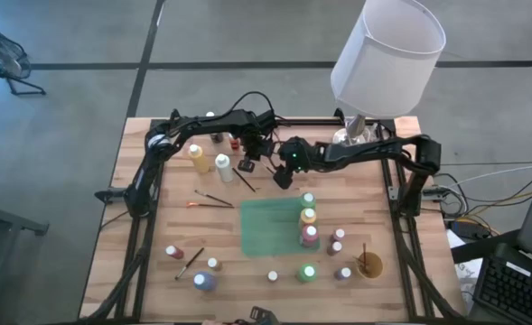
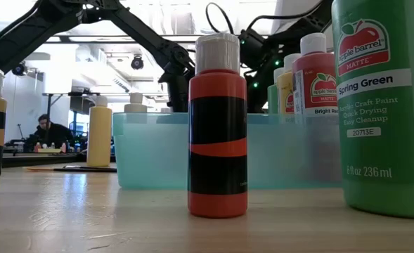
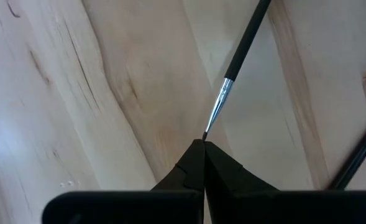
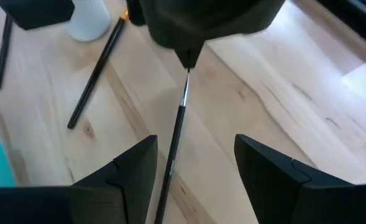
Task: Pick & Place Paint Supplies
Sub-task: Put the silver paintbrush into the yellow cup
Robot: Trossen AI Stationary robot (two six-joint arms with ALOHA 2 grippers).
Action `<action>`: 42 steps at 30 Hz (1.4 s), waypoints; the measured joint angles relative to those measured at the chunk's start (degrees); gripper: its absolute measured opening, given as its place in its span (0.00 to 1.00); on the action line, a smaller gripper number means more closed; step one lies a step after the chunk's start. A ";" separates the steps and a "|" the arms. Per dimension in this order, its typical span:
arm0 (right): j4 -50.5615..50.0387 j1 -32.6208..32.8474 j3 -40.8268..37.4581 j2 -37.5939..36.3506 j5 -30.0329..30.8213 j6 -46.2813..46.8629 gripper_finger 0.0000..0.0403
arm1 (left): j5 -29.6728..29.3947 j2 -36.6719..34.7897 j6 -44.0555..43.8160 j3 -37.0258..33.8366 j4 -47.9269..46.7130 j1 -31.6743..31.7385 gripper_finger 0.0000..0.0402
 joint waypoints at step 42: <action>4.00 5.79 -0.62 3.30 -2.01 -0.93 0.54 | 0.01 0.00 -1.25 0.11 -1.91 0.44 0.00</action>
